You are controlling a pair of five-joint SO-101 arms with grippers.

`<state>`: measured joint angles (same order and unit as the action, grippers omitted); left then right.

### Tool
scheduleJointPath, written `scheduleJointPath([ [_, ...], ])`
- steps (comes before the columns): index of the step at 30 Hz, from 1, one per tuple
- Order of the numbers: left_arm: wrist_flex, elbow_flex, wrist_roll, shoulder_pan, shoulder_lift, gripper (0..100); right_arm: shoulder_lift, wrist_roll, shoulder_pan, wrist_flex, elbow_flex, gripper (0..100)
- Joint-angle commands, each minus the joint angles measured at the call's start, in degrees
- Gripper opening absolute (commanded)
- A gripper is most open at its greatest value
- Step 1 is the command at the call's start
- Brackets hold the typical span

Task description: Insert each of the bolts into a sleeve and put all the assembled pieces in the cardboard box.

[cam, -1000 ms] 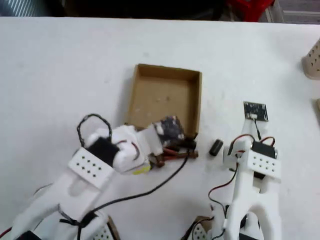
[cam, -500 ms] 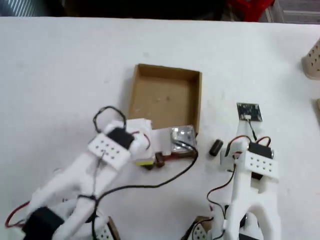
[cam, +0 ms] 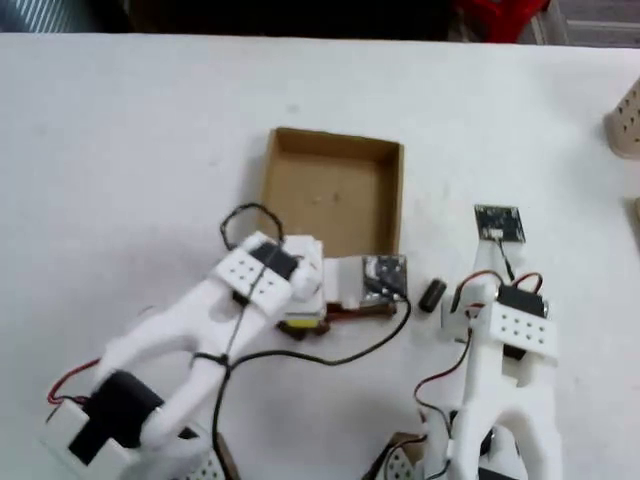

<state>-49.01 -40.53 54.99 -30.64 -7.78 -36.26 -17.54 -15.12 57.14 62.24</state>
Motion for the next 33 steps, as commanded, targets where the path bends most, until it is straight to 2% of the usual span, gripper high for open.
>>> scheduleJointPath([
  [1, 1.32, 2.46, -0.35, -2.42, 1.36, 24, -1.01, -0.79, 1.1, -0.66, -0.44, 1.7],
  [7, 4.57, 3.16, -0.09, -2.33, 10.77, 16, -1.01, -0.79, 1.1, -0.57, -0.44, 1.7],
  [13, 4.84, 4.22, -0.62, -2.51, 11.03, 8, -1.01, -0.79, 1.1, -0.57, -0.44, 1.7],
  [24, 4.22, 4.57, -5.45, -2.51, 10.77, 7, -1.01, -0.79, 1.1, -1.45, -0.35, 1.7],
  [27, 1.32, 4.57, -5.89, -2.51, 6.81, 7, -1.01, -0.79, 1.1, -1.45, -0.35, 1.7],
  [33, 0.18, 3.78, -20.22, -1.89, -6.81, 10, -1.01, -0.79, 1.1, -1.45, -0.35, 1.7],
])
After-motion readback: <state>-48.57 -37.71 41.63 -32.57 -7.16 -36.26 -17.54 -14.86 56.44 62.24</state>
